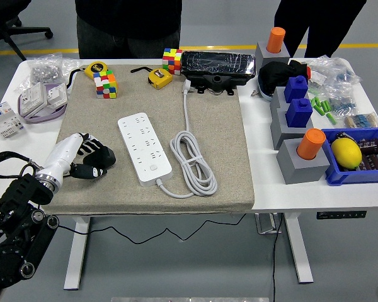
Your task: Pick up the plug,place it near the board,insert it into the board,press the button
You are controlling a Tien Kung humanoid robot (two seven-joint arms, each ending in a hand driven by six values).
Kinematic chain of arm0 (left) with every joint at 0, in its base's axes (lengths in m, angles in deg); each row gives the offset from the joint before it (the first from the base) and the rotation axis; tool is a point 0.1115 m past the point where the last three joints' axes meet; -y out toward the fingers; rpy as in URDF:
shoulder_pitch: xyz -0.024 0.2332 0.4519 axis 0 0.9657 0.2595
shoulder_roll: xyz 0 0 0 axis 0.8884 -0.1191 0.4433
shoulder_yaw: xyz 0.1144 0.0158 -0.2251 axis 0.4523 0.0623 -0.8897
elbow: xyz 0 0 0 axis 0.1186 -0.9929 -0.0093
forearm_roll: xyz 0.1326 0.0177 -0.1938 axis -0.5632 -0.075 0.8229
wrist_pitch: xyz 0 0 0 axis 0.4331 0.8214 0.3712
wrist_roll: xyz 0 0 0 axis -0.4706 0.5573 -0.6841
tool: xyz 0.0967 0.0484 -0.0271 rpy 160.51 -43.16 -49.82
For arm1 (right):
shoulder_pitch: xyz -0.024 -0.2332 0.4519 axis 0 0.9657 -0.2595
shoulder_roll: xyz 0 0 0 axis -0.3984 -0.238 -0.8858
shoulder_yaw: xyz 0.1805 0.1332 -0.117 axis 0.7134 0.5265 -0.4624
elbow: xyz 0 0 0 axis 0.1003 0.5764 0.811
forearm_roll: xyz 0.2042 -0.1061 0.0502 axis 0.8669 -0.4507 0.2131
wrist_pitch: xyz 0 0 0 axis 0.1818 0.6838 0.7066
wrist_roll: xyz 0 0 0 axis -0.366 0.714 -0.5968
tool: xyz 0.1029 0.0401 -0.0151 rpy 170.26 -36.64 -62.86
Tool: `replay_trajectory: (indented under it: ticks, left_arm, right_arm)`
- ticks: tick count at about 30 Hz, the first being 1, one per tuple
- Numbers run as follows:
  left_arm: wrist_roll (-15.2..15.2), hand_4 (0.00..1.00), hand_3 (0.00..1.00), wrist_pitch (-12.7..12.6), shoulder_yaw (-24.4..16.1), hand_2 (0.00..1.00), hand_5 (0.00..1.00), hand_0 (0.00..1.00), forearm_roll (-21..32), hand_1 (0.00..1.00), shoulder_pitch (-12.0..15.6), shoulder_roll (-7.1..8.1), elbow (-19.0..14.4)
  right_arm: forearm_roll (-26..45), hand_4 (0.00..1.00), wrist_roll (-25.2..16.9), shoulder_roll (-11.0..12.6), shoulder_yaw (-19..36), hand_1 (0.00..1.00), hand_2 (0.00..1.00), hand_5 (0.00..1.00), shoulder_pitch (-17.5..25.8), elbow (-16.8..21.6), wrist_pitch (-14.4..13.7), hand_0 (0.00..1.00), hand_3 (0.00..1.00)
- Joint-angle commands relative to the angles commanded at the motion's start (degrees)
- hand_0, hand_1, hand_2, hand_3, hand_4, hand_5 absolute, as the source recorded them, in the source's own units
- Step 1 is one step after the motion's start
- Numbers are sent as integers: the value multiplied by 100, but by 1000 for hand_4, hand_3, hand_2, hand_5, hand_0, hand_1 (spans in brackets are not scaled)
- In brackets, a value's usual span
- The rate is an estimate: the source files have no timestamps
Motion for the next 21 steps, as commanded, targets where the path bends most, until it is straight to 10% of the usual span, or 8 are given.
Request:
replay_trajectory:
  ticks: [14,15,21]
  left_arm:
    - [-62,794,558,-121,16,536,2,409,-223,513,-15,-17,-14]
    - [-66,793,555,-123,19,496,2,253,-233,430,-16,-18,-15]
    - [-95,800,546,-94,26,454,2,213,-294,337,-17,-23,-23]
  right_arm:
    - [-2,998,6,5,20,737,729,984,-1,0,0,786,756]
    - [0,998,3,3,17,736,729,985,0,0,2,786,756]
    - [7,998,-4,-3,8,736,729,986,1,0,6,786,756]
